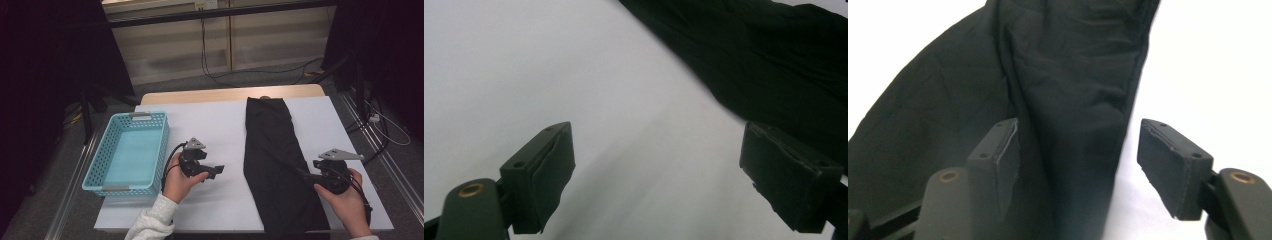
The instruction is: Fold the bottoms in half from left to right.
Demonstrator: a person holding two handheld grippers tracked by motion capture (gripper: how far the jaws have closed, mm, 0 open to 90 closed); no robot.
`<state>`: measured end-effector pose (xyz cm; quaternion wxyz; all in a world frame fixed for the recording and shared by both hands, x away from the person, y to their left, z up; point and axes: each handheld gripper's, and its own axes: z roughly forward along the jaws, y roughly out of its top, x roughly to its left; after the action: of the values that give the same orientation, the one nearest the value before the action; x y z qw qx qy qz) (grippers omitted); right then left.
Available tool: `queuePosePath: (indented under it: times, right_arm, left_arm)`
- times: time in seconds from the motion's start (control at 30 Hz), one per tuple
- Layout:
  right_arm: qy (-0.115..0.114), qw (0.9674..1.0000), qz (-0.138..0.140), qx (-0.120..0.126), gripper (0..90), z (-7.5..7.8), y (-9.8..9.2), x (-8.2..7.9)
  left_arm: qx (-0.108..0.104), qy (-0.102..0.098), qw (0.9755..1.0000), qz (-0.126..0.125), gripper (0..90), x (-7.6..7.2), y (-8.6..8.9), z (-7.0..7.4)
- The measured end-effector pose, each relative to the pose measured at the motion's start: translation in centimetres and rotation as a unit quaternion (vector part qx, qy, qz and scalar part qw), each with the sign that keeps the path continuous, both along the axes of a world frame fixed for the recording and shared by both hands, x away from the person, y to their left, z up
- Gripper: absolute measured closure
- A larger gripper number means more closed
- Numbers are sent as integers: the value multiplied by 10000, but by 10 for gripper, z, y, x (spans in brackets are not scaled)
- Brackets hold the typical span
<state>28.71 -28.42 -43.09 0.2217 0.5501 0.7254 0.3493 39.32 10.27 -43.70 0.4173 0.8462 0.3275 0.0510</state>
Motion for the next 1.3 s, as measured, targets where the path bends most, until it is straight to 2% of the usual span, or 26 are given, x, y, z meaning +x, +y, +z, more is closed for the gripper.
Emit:
queuePosePath:
  times: [0.1, 0.4, 0.47, 0.77, 0.87, 1.03, 1.3]
  right_arm:
    - [6, 10000, 20, 18, 257, 1, 4, 8]
    - [-78, 9998, 165, -97, 182, 1, 25, 37]
    - [-103, 9997, 211, -37, 172, 0, 30, 45]
    - [-190, 9995, 212, -132, 151, 1, 46, 70]
    - [-239, 9995, 173, -86, 148, 3, 50, 78]
    - [-178, 9997, 162, -34, 144, 5, 57, 91]
    - [-163, 9998, 19, -148, 139, 3, 69, 114]
  left_arm:
    - [23, -11, 10000, 37, 141, -1, 2, 0]
    - [32, 0, 10000, 84, 138, -2, 8, 0]
    - [25, 14, 9999, 107, 138, -2, 9, 0]
    - [-44, -15, 9998, 192, 134, -1, 16, 3]
    - [-36, -23, 9998, 178, 134, -1, 16, 3]
    - [-22, 9, 9999, 129, 134, -2, 13, 1]
    - [-36, 9, 9999, 146, 134, -1, 15, 1]
